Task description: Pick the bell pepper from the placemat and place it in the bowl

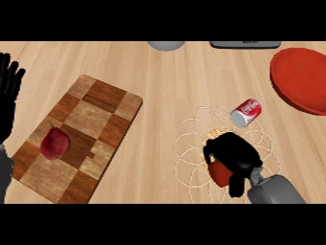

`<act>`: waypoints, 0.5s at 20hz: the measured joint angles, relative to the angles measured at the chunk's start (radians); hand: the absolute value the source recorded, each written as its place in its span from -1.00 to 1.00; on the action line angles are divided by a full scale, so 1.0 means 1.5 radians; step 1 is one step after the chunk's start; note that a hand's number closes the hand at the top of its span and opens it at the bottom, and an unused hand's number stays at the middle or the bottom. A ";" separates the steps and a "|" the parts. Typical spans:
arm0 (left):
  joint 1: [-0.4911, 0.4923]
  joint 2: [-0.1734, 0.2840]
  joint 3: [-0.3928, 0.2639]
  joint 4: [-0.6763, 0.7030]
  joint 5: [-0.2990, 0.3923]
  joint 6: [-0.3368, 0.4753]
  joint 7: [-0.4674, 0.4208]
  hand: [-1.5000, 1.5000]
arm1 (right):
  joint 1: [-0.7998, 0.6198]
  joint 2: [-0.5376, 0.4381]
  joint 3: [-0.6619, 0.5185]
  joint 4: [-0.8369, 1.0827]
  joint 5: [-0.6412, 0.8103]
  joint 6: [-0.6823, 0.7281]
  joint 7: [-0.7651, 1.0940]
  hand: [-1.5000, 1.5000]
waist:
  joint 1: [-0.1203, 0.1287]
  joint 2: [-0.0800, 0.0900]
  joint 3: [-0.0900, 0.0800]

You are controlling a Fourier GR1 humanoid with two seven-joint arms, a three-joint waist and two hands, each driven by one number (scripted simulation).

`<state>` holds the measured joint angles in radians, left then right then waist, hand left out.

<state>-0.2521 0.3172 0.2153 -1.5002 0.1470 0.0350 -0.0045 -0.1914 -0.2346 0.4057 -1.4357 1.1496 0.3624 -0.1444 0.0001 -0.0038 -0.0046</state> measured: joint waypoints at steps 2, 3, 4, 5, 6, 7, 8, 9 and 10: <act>-0.012 0.004 0.007 0.014 0.001 -0.003 0.001 0.00 | 0.008 -0.001 0.000 -0.005 0.008 -0.015 -0.013 1.00 | -0.001 -0.001 -0.001; -0.007 0.006 0.009 0.006 0.005 -0.008 0.005 0.00 | 0.003 0.004 -0.002 -0.004 0.012 -0.015 -0.014 1.00 | -0.001 0.000 -0.001; 0.000 0.005 0.010 0.000 0.005 -0.009 0.005 0.00 | 0.018 -0.018 -0.024 -0.013 0.003 -0.022 -0.023 1.00 | -0.003 -0.001 0.000; 0.004 0.004 0.011 -0.002 0.004 -0.007 0.004 0.00 | 0.027 -0.046 -0.062 -0.006 -0.011 -0.030 -0.031 1.00 | -0.007 0.000 0.001; 0.009 0.004 0.014 -0.003 0.005 -0.006 0.003 0.00 | 0.041 -0.075 -0.102 0.006 -0.024 -0.039 -0.033 1.00 | -0.016 0.000 0.002; 0.012 0.007 0.020 -0.004 0.006 -0.003 0.003 0.00 | 0.050 -0.105 -0.145 0.020 -0.036 -0.043 -0.033 1.00 | -0.026 0.001 0.003; 0.015 0.008 0.024 -0.003 0.005 0.000 0.001 0.00 | 0.058 -0.132 -0.187 0.037 -0.047 -0.047 -0.030 1.00 | -0.038 0.002 0.004; 0.019 0.009 0.029 -0.004 0.005 0.003 0.000 0.00 | 0.067 -0.157 -0.228 0.055 -0.058 -0.051 -0.024 1.00 | -0.050 0.003 0.005; 0.023 0.010 0.033 -0.004 0.005 0.005 -0.001 0.00 | 0.074 -0.182 -0.269 0.074 -0.070 -0.055 -0.021 1.00 | -0.059 0.004 0.006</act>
<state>-0.2183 0.3324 0.2652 -1.5060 0.1545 0.0432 -0.0067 -0.0806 -0.5076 0.0024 -1.3245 1.0439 0.2806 -0.1757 -0.0879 0.0024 0.0046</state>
